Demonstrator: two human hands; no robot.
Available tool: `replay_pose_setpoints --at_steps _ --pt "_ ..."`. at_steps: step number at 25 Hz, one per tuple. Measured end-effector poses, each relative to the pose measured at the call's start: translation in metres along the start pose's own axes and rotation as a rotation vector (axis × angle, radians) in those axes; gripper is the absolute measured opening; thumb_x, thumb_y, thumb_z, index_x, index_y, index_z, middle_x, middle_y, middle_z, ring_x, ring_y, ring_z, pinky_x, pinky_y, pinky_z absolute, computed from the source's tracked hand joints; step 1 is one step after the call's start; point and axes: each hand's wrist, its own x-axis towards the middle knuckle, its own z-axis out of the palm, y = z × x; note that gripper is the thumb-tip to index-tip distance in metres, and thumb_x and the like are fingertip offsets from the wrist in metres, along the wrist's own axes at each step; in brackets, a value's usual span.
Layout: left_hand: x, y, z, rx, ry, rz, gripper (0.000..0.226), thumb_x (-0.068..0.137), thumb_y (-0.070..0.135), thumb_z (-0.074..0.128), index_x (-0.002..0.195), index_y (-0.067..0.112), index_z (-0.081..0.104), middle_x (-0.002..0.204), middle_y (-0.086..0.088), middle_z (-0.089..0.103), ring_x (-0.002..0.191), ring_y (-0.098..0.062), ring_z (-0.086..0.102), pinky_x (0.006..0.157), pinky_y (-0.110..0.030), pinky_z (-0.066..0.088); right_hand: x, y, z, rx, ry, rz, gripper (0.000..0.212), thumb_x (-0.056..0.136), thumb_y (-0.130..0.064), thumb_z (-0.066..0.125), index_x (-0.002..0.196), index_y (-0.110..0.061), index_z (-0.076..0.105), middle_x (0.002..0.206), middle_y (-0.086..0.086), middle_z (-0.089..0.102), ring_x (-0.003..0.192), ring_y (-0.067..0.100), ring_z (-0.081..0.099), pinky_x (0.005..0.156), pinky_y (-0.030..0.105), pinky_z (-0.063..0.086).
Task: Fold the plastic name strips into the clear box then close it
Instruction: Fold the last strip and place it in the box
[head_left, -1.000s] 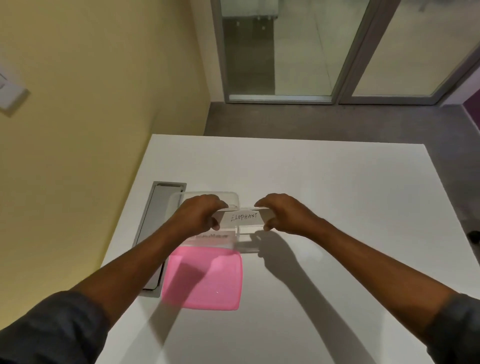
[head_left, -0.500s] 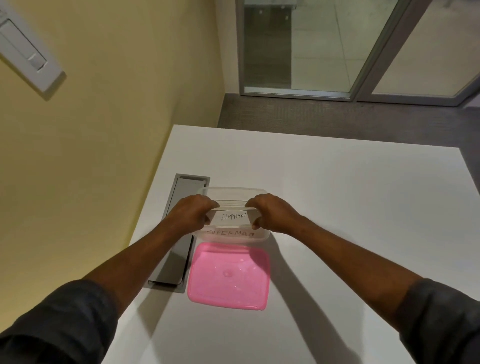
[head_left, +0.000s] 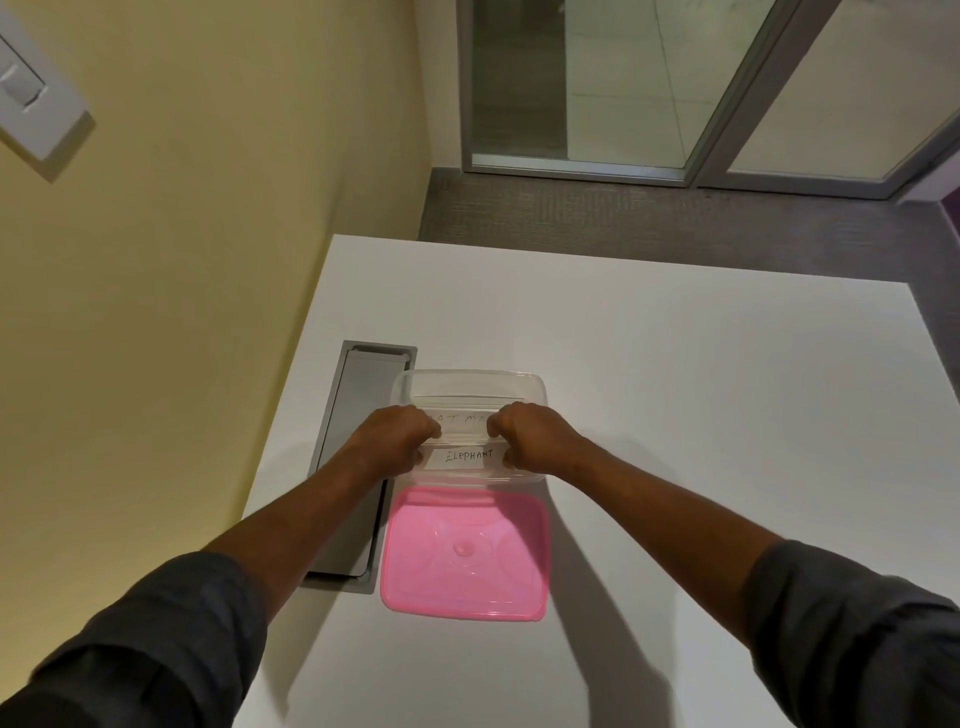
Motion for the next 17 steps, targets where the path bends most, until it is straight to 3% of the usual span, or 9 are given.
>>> replay_pose_setpoints --at_steps 9,12,15,17 --pt "0.012 0.0 0.013 0.0 0.001 0.043 0.048 0.085 0.013 0.084 0.131 0.019 0.074 0.129 -0.006 0.075 0.117 -0.027 0.07 0.091 -0.037 0.053 0.01 0.005 0.014 -0.022 -0.021 -0.032 0.037 0.076 -0.008 0.079 0.112 -0.008 0.07 0.113 0.01 0.072 0.103 0.034 0.07 0.078 0.04 0.061" --pt "0.008 -0.005 0.008 -0.11 0.036 0.055 0.054 0.08 0.014 0.09 0.132 0.016 0.073 0.127 -0.007 0.076 0.115 -0.027 0.071 0.094 -0.041 0.058 0.009 0.003 0.012 -0.002 -0.007 -0.022 0.044 0.076 -0.013 0.084 0.118 -0.01 0.069 0.117 0.009 0.072 0.106 0.032 0.07 0.08 0.042 0.061" --pt "-0.006 -0.005 -0.001 -0.464 0.317 -0.009 0.04 0.08 0.016 0.093 0.118 0.013 0.08 0.107 -0.006 0.083 0.093 -0.019 0.077 0.086 -0.041 0.064 0.003 0.002 0.003 0.147 0.083 0.016 0.049 0.08 -0.02 0.088 0.126 -0.012 0.071 0.124 0.008 0.073 0.112 0.029 0.07 0.089 0.042 0.059" --pt "-0.026 0.002 -0.007 -0.746 0.572 -0.215 0.02 0.087 0.019 0.088 0.106 0.015 0.083 0.092 0.001 0.082 0.081 -0.009 0.076 0.078 -0.023 0.063 -0.008 0.002 -0.006 0.358 0.212 0.07 0.037 0.087 -0.019 0.085 0.122 -0.012 0.074 0.116 0.007 0.076 0.104 0.026 0.073 0.09 0.041 0.06"
